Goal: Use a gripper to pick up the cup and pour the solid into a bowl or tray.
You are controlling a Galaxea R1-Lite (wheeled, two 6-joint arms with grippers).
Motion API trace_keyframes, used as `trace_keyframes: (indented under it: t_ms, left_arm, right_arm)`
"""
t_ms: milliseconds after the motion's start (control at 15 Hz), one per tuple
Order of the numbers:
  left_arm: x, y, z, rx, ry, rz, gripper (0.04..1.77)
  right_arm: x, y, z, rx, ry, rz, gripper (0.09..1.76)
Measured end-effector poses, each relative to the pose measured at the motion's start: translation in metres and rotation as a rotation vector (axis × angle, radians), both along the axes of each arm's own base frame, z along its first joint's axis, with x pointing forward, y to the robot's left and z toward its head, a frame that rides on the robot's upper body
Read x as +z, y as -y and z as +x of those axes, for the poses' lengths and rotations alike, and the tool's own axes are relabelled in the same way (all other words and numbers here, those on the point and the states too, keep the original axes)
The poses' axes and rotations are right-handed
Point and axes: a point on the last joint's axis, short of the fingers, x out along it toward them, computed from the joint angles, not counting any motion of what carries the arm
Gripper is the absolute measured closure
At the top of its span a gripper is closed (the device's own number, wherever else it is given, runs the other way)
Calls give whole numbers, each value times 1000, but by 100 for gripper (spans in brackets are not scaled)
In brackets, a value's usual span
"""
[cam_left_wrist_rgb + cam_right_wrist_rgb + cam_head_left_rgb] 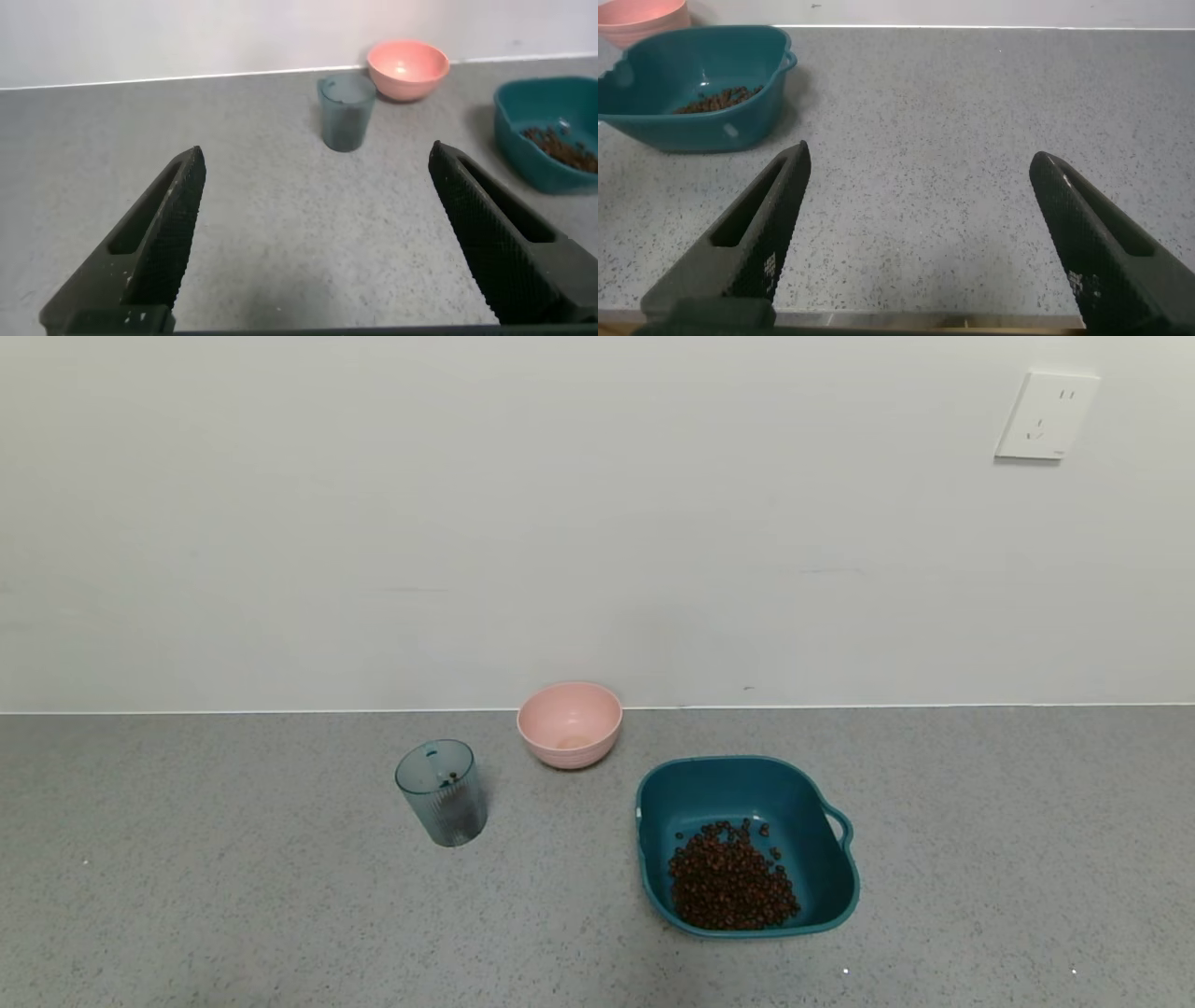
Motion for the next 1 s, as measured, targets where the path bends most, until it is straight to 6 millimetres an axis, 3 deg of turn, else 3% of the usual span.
trace_keyframes:
  t_ms: [400, 1000]
  left_arm:
    - [8, 0, -17, 125, 95, -6, 9]
    - [-53, 7, -30, -18, 167, -6, 9]
  right_arm:
    - [0, 0, 0, 0, 0, 0, 14]
    - [0, 0, 0, 0, 0, 0, 14]
